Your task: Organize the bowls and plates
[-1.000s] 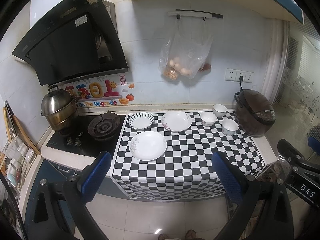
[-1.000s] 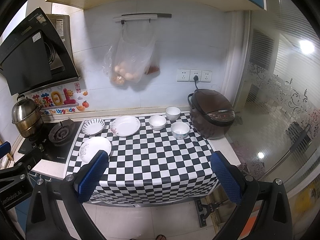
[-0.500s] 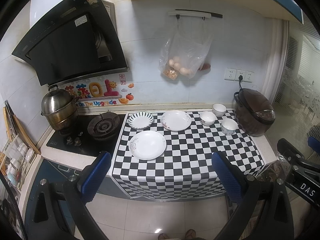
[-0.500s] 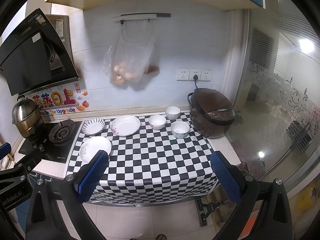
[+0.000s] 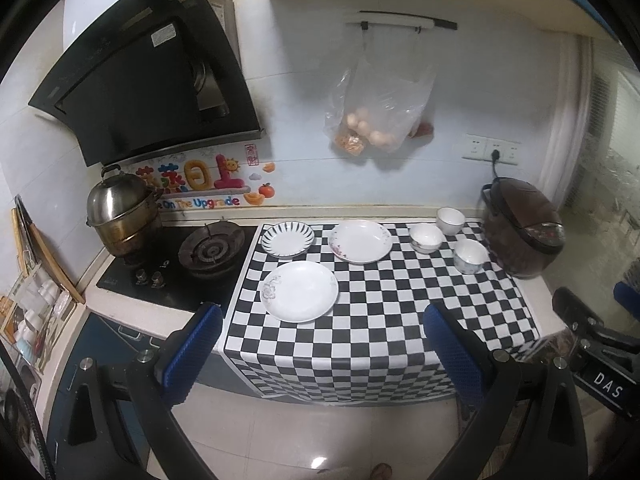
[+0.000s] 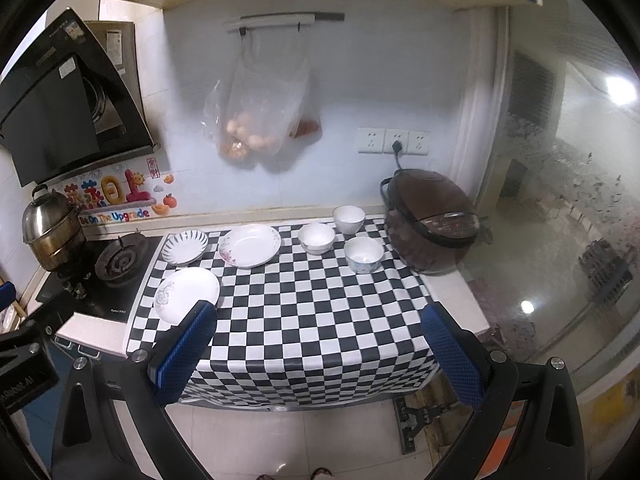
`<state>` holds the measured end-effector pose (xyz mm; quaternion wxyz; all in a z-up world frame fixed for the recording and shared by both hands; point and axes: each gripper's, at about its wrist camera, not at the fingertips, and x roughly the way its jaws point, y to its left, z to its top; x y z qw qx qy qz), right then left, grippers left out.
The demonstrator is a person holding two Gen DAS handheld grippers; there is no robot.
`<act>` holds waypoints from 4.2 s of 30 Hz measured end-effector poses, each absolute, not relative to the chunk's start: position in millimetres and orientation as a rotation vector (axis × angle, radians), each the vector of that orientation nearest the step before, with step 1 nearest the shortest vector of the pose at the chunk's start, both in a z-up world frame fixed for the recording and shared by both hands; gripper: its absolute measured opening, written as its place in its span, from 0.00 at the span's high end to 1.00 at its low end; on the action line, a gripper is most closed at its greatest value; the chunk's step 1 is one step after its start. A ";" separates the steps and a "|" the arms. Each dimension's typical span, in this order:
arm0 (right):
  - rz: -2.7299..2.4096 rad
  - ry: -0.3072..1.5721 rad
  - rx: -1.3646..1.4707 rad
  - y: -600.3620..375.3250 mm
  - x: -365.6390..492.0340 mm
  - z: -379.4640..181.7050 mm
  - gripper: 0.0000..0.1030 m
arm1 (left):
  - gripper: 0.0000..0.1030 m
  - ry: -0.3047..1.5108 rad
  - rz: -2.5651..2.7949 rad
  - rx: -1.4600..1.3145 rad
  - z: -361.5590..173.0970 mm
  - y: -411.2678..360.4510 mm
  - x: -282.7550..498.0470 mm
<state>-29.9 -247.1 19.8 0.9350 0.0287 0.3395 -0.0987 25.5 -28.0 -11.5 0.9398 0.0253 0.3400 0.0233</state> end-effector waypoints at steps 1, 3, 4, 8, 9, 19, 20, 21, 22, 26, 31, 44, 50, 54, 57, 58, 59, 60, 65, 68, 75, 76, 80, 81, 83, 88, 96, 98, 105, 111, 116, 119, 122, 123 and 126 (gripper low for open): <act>-0.188 0.704 0.062 -249.9 -22.5 14.1 0.00 | 0.00 0.700 0.058 0.049 -14.5 -28.1 32.2; -0.147 0.734 0.071 -254.1 -3.7 -0.3 0.00 | 0.00 0.720 0.097 0.050 -24.5 -27.0 47.6; -0.126 0.747 0.076 -255.5 5.2 -6.3 0.00 | 0.00 0.730 0.119 0.051 -28.7 -25.2 56.4; -0.032 0.809 0.074 -256.7 53.7 -34.9 0.00 | 0.00 0.789 0.218 0.032 -54.2 -6.7 92.5; 0.005 0.831 0.075 -253.1 70.4 -45.6 0.00 | 0.00 0.817 0.243 0.022 -63.2 0.9 103.6; 0.199 1.045 0.131 -210.5 221.5 -147.3 0.00 | 0.00 1.057 0.336 -0.051 -167.5 78.2 217.0; 0.213 1.074 0.144 -204.5 240.2 -162.5 0.00 | 0.00 1.089 0.333 -0.065 -183.9 90.3 235.1; 0.222 1.091 0.158 -201.7 249.5 -172.7 0.00 | 0.00 1.115 0.326 -0.077 -195.3 98.8 247.1; 0.223 1.134 0.176 -193.8 271.1 -192.8 0.00 | 0.00 1.146 0.317 -0.094 -211.1 111.0 264.3; 0.218 1.255 0.236 -173.7 334.5 -256.4 0.00 | 0.04 1.256 0.279 -0.122 -260.2 146.4 318.6; 0.228 1.431 0.363 -149.3 405.7 -338.8 0.06 | 0.21 1.399 0.166 -0.165 -323.3 177.4 381.2; 0.228 1.652 0.416 -95.9 469.5 -428.2 0.51 | 0.67 1.593 -0.057 -0.143 -406.3 175.9 441.7; 0.204 1.681 0.364 -83.8 469.8 -440.0 0.80 | 0.71 1.564 -0.079 -0.161 -399.9 167.6 440.1; 0.207 1.670 0.328 -78.7 469.1 -438.0 0.79 | 0.71 1.535 -0.081 -0.140 -391.3 159.6 432.4; 0.211 1.666 0.323 -83.7 466.4 -437.3 0.79 | 0.71 1.531 -0.083 -0.145 -383.5 150.7 424.7; 0.212 1.663 0.321 -86.2 465.6 -436.8 0.79 | 0.71 1.527 -0.085 -0.147 -384.4 148.7 425.4; 0.215 1.659 0.315 -89.3 464.6 -435.7 0.79 | 0.71 1.521 -0.085 -0.148 -381.7 144.3 423.1; 0.219 1.655 0.312 -93.3 462.9 -434.1 0.80 | 0.71 1.515 -0.084 -0.146 -377.2 139.2 420.3; 0.219 1.625 0.313 -112.6 449.7 -426.3 0.80 | 0.71 1.495 -0.099 -0.135 -356.9 110.2 411.5; 0.209 1.607 0.327 -128.3 442.6 -418.4 0.80 | 0.71 1.482 -0.115 -0.123 -351.0 90.8 408.1; 0.167 1.579 0.369 -185.1 423.7 -407.4 0.80 | 0.71 1.479 -0.171 -0.090 -355.7 43.4 407.2; 0.156 1.577 0.377 -192.9 422.1 -407.9 0.80 | 0.71 1.481 -0.175 -0.085 -357.3 37.4 407.6; 0.133 1.576 0.393 -214.9 414.5 -415.1 0.80 | 0.71 1.491 -0.188 -0.060 -369.9 11.1 402.4; 0.130 1.576 0.390 -224.4 411.4 -416.5 0.81 | 0.71 1.495 -0.188 -0.054 -372.6 4.8 402.0; 0.123 1.580 0.391 -232.6 409.3 -420.4 0.81 | 0.71 1.501 -0.187 -0.046 -374.7 -2.7 399.2; 0.121 1.586 0.385 -249.8 406.8 -430.4 0.82 | 0.71 1.522 -0.167 -0.037 -388.0 -15.9 406.6; 0.155 1.587 0.380 -264.1 403.6 -438.7 0.83 | 0.71 1.505 -0.117 0.007 -388.8 -41.1 404.2; 0.163 1.587 0.385 -265.8 402.9 -440.4 0.83 | 0.71 1.501 -0.102 0.023 -387.1 -55.3 399.7; 0.180 1.594 0.406 -274.3 400.8 -444.2 0.83 | 0.71 1.505 -0.066 0.022 -383.4 -69.8 393.4; 0.203 1.624 0.442 -280.5 405.2 -447.3 0.82 | 0.70 1.519 -0.038 -0.001 -385.0 -70.5 394.1; 0.192 1.592 0.461 -297.1 413.6 -425.8 0.82 | 0.70 1.431 0.033 -0.095 -349.4 -46.5 395.5; 0.199 1.547 0.508 -309.9 425.2 -403.1 0.72 | 0.70 1.355 0.044 -0.155 -318.0 -38.4 403.6; 0.217 1.521 0.553 -315.1 448.4 -387.7 0.58 | 0.68 1.333 0.009 -0.217 -302.2 -27.9 428.3; 0.220 1.516 0.565 -314.8 458.3 -385.2 0.57 | 0.68 1.333 0.003 -0.232 -301.7 -26.7 439.7; 0.207 1.502 0.547 -310.5 493.4 -381.9 0.57 | 0.68 1.339 -0.004 -0.258 -310.3 -25.2 472.2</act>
